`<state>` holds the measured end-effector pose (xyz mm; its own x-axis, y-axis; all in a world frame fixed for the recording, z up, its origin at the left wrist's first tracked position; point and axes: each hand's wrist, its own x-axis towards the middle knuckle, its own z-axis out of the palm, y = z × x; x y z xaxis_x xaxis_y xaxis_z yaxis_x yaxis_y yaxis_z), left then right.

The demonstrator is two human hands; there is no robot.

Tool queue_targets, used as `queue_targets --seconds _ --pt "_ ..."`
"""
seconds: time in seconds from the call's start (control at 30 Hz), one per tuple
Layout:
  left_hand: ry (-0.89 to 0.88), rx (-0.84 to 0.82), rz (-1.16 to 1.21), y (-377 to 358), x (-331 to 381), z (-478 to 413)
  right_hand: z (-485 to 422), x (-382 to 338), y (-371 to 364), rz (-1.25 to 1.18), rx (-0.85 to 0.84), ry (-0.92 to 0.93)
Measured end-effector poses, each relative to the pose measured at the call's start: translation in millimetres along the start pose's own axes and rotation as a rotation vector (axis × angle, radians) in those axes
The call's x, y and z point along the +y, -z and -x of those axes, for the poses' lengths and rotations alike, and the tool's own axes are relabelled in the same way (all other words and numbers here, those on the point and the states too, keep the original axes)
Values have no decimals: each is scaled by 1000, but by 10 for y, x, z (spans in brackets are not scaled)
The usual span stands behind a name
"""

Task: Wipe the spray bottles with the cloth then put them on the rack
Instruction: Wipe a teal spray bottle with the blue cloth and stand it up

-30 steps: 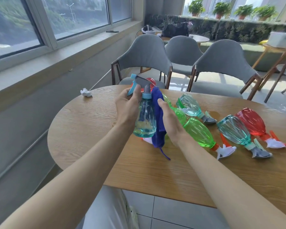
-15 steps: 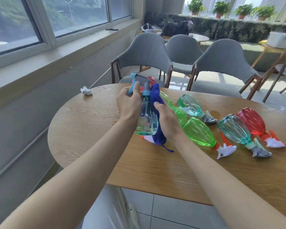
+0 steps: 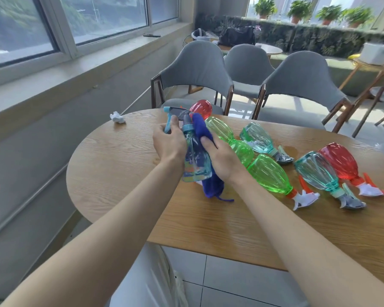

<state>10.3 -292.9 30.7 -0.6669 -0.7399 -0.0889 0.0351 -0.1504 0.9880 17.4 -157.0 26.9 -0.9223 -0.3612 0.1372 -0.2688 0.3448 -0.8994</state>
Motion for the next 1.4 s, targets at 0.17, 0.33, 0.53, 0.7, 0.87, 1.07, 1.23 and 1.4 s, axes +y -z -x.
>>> queue_targets --seconds 0.17,0.33,0.53,0.7,0.87,1.07,1.23,1.4 --pt "27 38 30 -42 51 -13 191 -17 -47 -7 -9 70" --pt "34 62 54 -24 41 -15 221 78 -77 50 -42 141" --pt "28 -17 38 -63 -3 75 46 44 -48 -122 17 37" --pt "26 68 15 -62 69 26 188 151 -120 225 61 264" --pt "-25 -108 66 -75 64 118 54 116 -77 -19 60 44" --pt "-15 -170 85 -108 39 159 56 40 -47 -163 104 -46" --pt "-53 -174 59 -109 82 189 64 98 -51 -128 92 70" --pt "-52 -259 122 -81 88 229 -80 -37 54 -198 102 -66"
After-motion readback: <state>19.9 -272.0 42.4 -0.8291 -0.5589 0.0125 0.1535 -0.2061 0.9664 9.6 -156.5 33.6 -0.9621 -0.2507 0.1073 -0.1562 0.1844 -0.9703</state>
